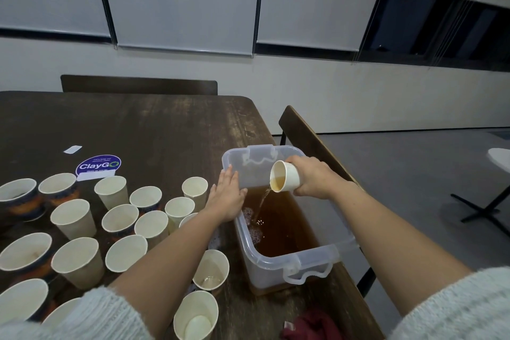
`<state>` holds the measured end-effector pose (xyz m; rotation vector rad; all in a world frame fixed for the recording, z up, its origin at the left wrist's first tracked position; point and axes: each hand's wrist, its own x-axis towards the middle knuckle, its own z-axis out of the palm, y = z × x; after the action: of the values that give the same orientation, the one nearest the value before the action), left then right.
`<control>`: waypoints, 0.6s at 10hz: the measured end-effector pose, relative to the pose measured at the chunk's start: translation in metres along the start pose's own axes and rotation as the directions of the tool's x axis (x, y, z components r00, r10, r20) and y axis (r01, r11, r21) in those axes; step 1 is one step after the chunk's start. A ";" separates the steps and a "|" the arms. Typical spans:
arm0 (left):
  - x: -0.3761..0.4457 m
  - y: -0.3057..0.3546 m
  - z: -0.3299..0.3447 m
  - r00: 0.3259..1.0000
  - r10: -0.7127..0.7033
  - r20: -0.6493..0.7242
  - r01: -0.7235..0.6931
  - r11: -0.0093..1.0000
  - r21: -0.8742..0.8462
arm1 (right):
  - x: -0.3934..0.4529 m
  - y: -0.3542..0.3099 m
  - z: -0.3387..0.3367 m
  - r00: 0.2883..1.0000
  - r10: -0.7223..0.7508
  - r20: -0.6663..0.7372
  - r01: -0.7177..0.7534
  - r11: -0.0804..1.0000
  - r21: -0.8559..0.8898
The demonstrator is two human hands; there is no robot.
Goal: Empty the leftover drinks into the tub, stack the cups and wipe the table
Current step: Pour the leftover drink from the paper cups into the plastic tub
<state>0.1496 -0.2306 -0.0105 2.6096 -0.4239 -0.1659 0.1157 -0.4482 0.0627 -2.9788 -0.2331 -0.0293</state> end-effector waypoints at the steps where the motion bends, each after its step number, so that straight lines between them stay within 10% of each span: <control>1: 0.000 0.000 0.000 1.000 0.001 -0.003 -0.001 1.000 -0.005 | 0.001 -0.001 0.000 1.000 -0.004 0.001 0.005 1.000 -0.020; 6: 0.000 0.001 -0.001 1.000 -0.003 0.010 0.003 1.000 -0.007 | 0.002 -0.003 -0.005 1.000 -0.015 0.011 0.016 0.995 -0.096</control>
<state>0.1500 -0.2311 -0.0088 2.6038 -0.4228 -0.1815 0.1171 -0.4458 0.0684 -3.0740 -0.2627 -0.0281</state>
